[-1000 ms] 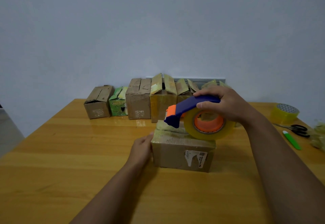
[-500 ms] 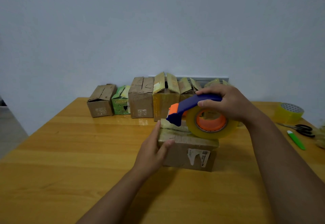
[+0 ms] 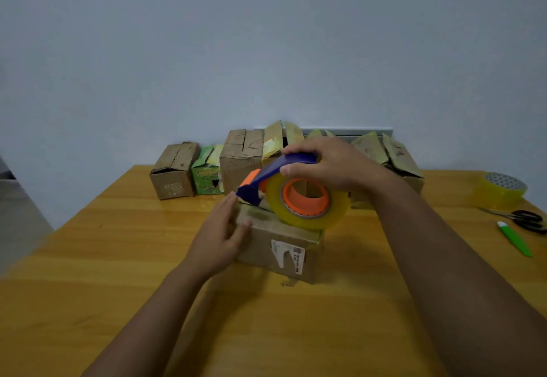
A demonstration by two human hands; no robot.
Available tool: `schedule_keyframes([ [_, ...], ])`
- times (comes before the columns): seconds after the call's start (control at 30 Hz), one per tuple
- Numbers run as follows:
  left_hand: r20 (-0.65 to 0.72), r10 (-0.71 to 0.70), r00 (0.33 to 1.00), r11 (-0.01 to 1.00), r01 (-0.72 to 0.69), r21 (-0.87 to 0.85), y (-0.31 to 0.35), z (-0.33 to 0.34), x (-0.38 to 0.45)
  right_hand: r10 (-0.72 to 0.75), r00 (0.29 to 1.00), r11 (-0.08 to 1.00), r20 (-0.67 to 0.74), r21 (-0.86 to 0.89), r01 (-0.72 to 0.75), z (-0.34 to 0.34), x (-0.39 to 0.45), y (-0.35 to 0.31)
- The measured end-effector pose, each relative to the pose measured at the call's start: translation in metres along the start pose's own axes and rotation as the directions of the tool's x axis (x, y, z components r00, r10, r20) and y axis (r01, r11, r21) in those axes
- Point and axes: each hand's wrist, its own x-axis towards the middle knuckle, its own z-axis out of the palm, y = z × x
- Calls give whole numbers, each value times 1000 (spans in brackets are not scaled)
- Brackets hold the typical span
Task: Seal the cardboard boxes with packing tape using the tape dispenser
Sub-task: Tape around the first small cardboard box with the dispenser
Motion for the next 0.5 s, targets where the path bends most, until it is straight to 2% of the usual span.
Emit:
schedule_keyframes([
  [0.1,-55,59,997,988,-50,146,5,9,1,24,998,999,63,22,-26,-8,-6,7],
  [0.23,-125,36,992,987,-16,161,9,28,0,22,1000,991,-13,129,-21,-2,-12,12],
  [0.37,-160,-35,987,995,49,84,15,31,-4,10,1000,989,-21,147,-7,1,-12,11],
  [0.5,-126,-130,983,991,135,26,19,27,-6,8,1000,988,1,151,-8,-4,-9,13],
])
